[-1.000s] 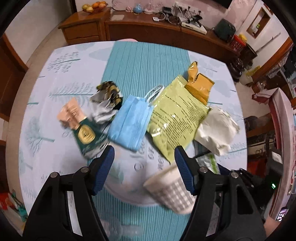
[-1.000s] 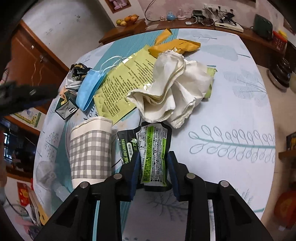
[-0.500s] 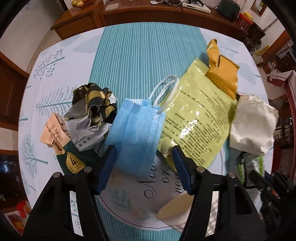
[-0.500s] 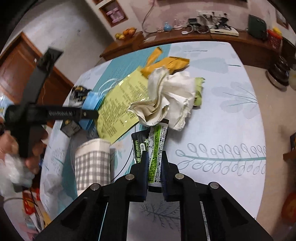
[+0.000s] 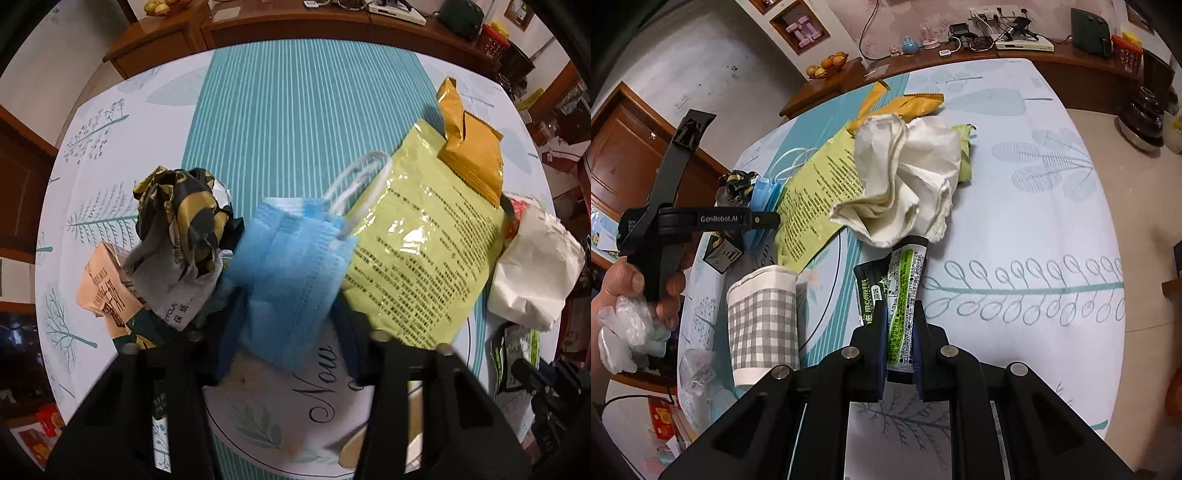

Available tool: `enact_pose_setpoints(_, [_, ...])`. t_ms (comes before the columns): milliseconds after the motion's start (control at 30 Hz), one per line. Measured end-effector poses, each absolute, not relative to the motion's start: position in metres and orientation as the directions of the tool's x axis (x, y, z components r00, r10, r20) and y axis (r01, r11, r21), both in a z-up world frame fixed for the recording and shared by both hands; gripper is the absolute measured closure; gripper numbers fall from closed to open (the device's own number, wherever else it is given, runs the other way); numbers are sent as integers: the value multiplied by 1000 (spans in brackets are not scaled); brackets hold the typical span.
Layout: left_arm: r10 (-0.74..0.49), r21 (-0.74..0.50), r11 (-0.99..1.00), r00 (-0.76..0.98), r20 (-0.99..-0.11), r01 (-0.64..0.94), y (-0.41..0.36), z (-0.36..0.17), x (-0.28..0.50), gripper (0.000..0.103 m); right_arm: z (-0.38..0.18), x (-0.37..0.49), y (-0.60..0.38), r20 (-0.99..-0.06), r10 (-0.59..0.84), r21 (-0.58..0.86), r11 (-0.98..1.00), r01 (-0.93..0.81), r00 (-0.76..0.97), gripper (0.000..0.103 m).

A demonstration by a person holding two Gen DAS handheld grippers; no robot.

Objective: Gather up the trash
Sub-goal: 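Grasp the blue face mask with the left tool while the right tool grasps the green snack wrapper, then carry the mask and green wrapper with both tools over the black bin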

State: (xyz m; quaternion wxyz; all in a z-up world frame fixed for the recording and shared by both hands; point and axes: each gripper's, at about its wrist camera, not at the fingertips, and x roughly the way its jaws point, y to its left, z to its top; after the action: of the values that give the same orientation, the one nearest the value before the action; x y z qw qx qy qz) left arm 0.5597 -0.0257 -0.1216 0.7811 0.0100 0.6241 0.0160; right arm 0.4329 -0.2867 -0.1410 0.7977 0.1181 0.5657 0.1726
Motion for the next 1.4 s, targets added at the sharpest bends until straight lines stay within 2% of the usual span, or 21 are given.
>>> enact_pose_setpoints(133, [37,32,999,240,-970,-24,-25,-119,557,95,-138,424,-286,-858,416,393,909,-137,303,92])
enact_pose_setpoints(233, [46,39,999,253,-966,-32,-28,-116,551,99,-133,416,-286,-852,420,398,908,-134,313,92])
enact_pose_setpoints(500, [-1,-4,1000,313,-950,-9,-35,-69,508,100,-106,389,-282,-836,413,400,909,-114,362,92])
enact_pose_setpoints(767, [-82,-83,996,391,-917,15,-21,-2,428,100,-57,327,-267,-807,373,380,921,-80,457,92])
enact_pose_setpoints(1033, [-220,-173,974,438,-872,145,-4,54,294,100,4,212,-236,-771,295,361,933,5,565,92])
enact_pose_setpoints(1400, [-365,-247,916,402,-840,316,36,63,131,100,40,41,-160,-766,202,281,959,36,610,92])
